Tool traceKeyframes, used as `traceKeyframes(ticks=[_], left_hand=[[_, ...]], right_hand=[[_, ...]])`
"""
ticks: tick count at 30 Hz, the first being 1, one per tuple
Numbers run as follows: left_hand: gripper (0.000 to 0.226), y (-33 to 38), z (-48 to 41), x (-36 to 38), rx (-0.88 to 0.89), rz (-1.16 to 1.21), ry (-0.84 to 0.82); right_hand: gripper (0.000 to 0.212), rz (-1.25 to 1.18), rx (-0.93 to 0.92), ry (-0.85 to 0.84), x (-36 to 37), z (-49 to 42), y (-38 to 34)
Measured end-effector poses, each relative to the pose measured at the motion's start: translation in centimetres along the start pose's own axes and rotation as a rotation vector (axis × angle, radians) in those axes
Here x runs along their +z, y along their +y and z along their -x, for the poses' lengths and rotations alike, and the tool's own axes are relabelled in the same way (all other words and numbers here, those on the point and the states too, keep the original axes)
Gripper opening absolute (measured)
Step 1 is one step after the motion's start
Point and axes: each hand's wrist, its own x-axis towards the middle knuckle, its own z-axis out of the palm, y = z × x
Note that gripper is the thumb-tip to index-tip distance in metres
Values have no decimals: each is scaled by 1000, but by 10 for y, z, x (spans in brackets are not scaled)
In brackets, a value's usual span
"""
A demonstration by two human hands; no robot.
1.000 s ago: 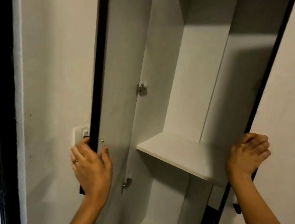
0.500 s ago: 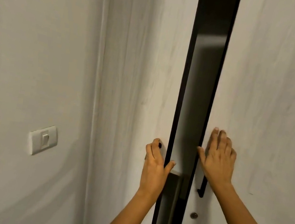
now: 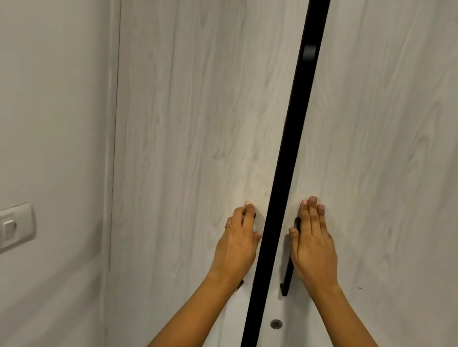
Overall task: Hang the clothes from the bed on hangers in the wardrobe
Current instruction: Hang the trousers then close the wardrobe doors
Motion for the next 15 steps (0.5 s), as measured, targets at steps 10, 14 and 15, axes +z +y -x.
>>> traceKeyframes(ticks=[10, 14, 15], left_hand=[[54, -9, -43, 28, 36, -60, -75], [62, -19, -56, 44, 32, -36, -124], [64, -21, -60, 49, 37, -39, -128]], right_hand=[[65, 23, -31, -25, 21, -21, 13], [65, 38, -21, -32, 30, -26, 18], [64, 42, -19, -33, 33, -27, 19]])
